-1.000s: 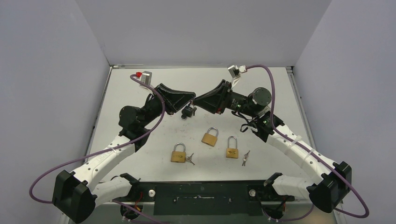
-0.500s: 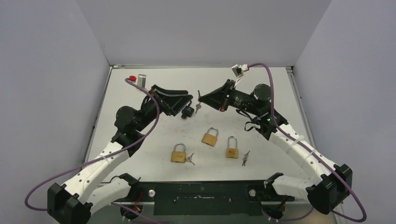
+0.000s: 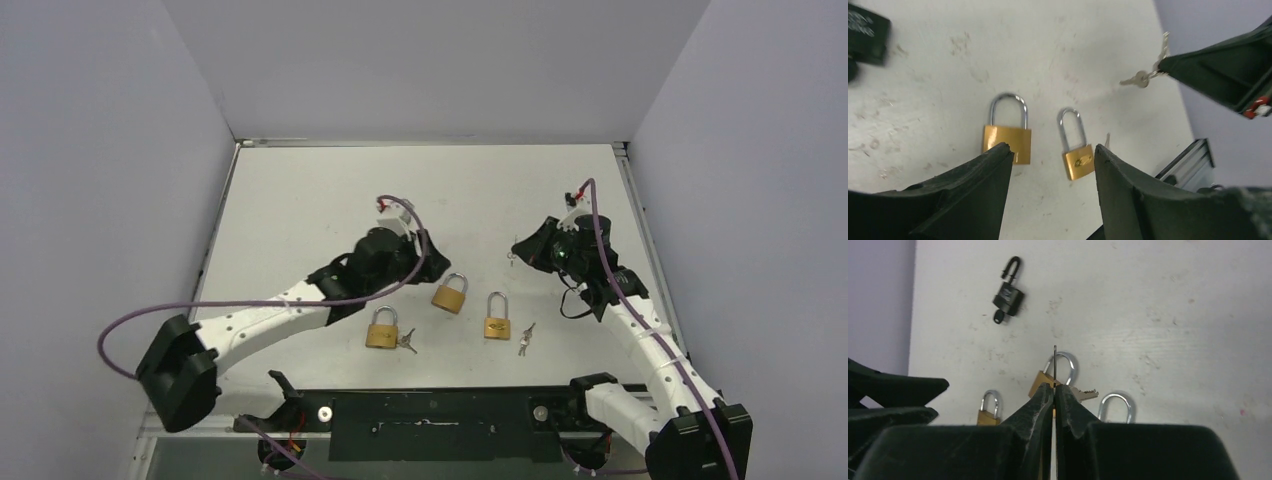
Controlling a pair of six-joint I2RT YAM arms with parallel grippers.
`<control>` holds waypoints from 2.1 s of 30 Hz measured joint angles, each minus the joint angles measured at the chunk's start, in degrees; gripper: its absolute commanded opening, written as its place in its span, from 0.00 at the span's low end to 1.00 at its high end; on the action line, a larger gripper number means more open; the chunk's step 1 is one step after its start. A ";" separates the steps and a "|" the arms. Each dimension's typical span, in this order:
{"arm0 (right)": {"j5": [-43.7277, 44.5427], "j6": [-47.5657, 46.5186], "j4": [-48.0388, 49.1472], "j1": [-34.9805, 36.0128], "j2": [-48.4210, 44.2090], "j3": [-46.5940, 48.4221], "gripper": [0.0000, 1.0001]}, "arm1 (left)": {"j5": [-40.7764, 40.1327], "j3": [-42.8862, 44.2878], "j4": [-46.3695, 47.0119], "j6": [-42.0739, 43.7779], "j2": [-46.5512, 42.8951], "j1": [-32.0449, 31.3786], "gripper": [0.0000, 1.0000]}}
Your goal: Unlock with the key
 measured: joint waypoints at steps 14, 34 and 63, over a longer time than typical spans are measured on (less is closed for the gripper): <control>6.21 0.35 -9.86 -4.55 -6.32 -6.75 0.00 | -13.81 24.44 -15.91 -0.83 36.81 -11.61 0.36; 7.34 0.09 -13.27 -5.11 -9.20 -7.21 0.00 | -17.94 47.28 -36.79 -3.76 55.98 -11.50 0.26; 11.58 1.22 -15.69 -5.14 -11.54 -6.64 0.00 | -9.05 44.15 -30.75 5.92 54.25 -8.87 0.00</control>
